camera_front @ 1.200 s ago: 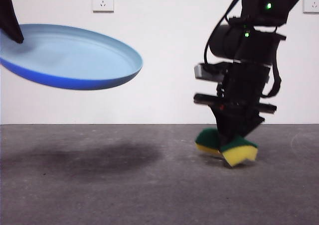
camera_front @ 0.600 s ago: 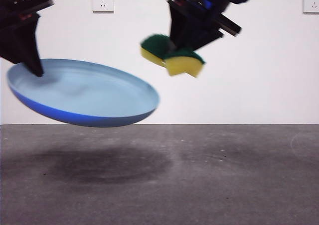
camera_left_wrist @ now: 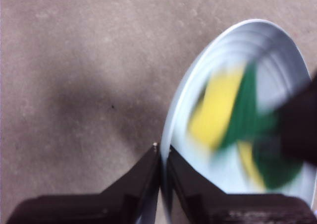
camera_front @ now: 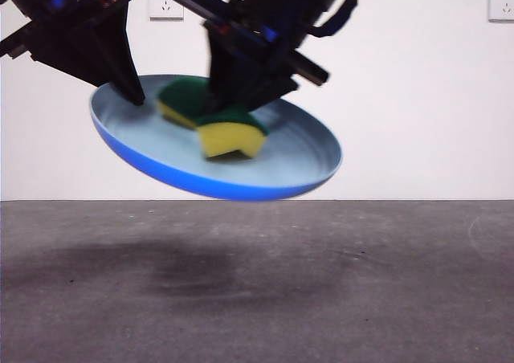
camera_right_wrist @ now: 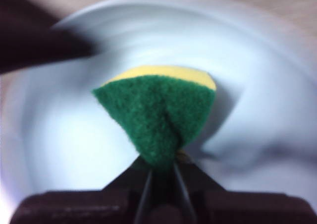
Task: Pick up the plate,pick up the cloth,clean the plate with the cloth
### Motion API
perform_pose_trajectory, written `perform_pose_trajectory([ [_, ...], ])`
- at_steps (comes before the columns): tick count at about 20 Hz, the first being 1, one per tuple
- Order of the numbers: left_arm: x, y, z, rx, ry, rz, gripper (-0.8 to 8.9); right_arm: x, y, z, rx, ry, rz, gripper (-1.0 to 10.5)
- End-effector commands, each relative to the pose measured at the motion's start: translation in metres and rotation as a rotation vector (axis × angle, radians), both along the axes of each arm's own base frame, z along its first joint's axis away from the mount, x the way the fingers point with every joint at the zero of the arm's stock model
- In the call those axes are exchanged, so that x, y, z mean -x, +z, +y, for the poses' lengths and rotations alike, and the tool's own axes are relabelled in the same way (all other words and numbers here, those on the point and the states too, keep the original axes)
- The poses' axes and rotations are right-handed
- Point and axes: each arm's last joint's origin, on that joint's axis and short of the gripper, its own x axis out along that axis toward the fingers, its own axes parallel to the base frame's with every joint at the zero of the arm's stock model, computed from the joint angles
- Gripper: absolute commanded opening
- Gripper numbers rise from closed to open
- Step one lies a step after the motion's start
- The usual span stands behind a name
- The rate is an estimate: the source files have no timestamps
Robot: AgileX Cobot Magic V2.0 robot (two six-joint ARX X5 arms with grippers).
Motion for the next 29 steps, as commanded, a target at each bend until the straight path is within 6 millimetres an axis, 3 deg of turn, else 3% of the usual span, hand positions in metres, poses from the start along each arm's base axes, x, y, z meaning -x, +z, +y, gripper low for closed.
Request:
perform_pose_trajectory([
  [1, -0.001, 0.006, -0.004, 0.061, -0.004, -0.033, -0.06, 0.018, -0.009, 0.011, 0.055, 0.060, 0.048, -0.2],
  [5, -0.002, 0.005, 0.000, 0.046, 0.014, -0.020, -0.06, 0.032, -0.021, -0.004, 0.342, 0.022, 0.085, -0.2],
  [7, 0.000, 0.003, 0.000, 0.043, 0.002, 0.001, -0.07, 0.031, -0.022, -0.014, 0.527, -0.076, -0.022, -0.2],
  [9, 0.001, 0.002, 0.001, 0.033, 0.001, 0.021, -0.07, 0.022, -0.015, -0.024, 0.600, -0.198, -0.154, -0.2],
  [11, 0.002, 0.000, 0.001, 0.026, -0.004, 0.038, -0.07, 0.009, -0.007, -0.027, 0.551, -0.296, -0.249, -0.2],
  [14, 0.003, 0.000, 0.000, 0.049, -0.033, 0.054, -0.07, -0.011, 0.004, -0.024, 0.306, -0.318, -0.270, -0.2],
  [17, 0.001, 0.003, -0.002, 0.077, -0.042, 0.022, -0.07, -0.016, 0.010, -0.016, 0.018, -0.144, -0.120, -0.2],
  [21, -0.003, 0.008, -0.003, 0.113, -0.038, -0.031, -0.07, -0.003, 0.006, -0.010, -0.060, 0.035, 0.058, -0.2],
  [25, -0.004, 0.009, -0.003, 0.120, -0.037, -0.044, -0.07, 0.010, -0.007, -0.025, 0.184, 0.052, 0.141, -0.2],
  [29, -0.002, 0.008, -0.003, 0.122, -0.052, -0.020, -0.07, 0.000, -0.009, -0.047, 0.551, -0.235, -0.101, -0.2],
])
